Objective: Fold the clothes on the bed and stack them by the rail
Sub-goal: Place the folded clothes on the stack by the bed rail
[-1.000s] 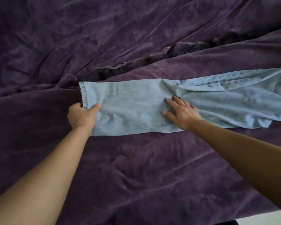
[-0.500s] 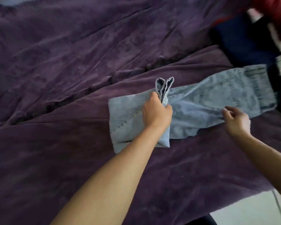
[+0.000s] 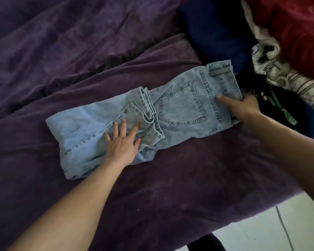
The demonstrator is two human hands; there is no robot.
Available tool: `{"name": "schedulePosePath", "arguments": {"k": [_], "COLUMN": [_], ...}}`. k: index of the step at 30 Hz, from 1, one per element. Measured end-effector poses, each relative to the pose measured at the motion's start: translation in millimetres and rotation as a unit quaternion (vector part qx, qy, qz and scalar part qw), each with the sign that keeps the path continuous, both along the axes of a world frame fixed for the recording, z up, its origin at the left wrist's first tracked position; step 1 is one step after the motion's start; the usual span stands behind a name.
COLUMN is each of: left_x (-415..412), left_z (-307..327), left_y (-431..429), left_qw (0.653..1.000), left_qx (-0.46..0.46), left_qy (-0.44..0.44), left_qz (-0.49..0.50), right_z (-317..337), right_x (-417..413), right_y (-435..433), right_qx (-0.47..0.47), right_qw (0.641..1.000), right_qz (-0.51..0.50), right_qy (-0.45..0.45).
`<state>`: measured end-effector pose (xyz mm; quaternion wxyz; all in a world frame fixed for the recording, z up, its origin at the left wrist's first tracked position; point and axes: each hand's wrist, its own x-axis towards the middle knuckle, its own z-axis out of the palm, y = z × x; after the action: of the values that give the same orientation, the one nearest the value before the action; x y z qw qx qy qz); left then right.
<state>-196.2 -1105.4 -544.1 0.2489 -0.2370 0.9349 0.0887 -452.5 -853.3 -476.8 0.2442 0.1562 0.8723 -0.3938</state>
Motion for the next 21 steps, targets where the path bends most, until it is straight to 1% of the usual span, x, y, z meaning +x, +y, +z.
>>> {"name": "schedulePosePath", "arguments": {"k": [3,5,6,8,11,13,15,17,19,21], "left_x": [13,25,31,43,69,93,121,154,187,213], "left_z": [9,24,34,52,75,91,105,114,119,119], "left_y": [3,3,1,-9,-38,-62,-87,-113,-137,-155], "left_qw": [0.999,0.999,0.997,0.984,0.951,0.926,0.899,0.879,0.868,0.858], "left_qx": [0.013,0.019,0.019,0.021,0.017,0.005,-0.005,-0.024,-0.04,-0.052], "left_qy": [0.009,0.045,0.076,0.153,0.243,0.27,0.284,0.285,0.277,0.274], "left_qz": [-0.032,-0.023,0.004,0.09,0.191,0.262,0.333,0.382,0.411,0.431], "right_z": [10,31,45,78,126,147,153,144,120,88], "right_x": [6,13,18,32,61,87,122,165,212,255], "right_y": [-9,-18,-24,-43,-87,-128,-173,-220,-261,-290], "right_qx": [-0.078,-0.144,-0.182,-0.241,-0.276,-0.262,-0.202,-0.125,-0.053,0.002], "right_qw": [0.996,0.987,0.981,0.97,0.957,0.946,0.929,0.899,0.862,0.824], "right_qz": [-0.026,-0.041,-0.041,-0.015,0.088,0.18,0.284,0.382,0.47,0.549], "right_qy": [-0.045,-0.058,-0.052,-0.03,0.023,0.064,0.12,0.172,0.181,0.14]}}
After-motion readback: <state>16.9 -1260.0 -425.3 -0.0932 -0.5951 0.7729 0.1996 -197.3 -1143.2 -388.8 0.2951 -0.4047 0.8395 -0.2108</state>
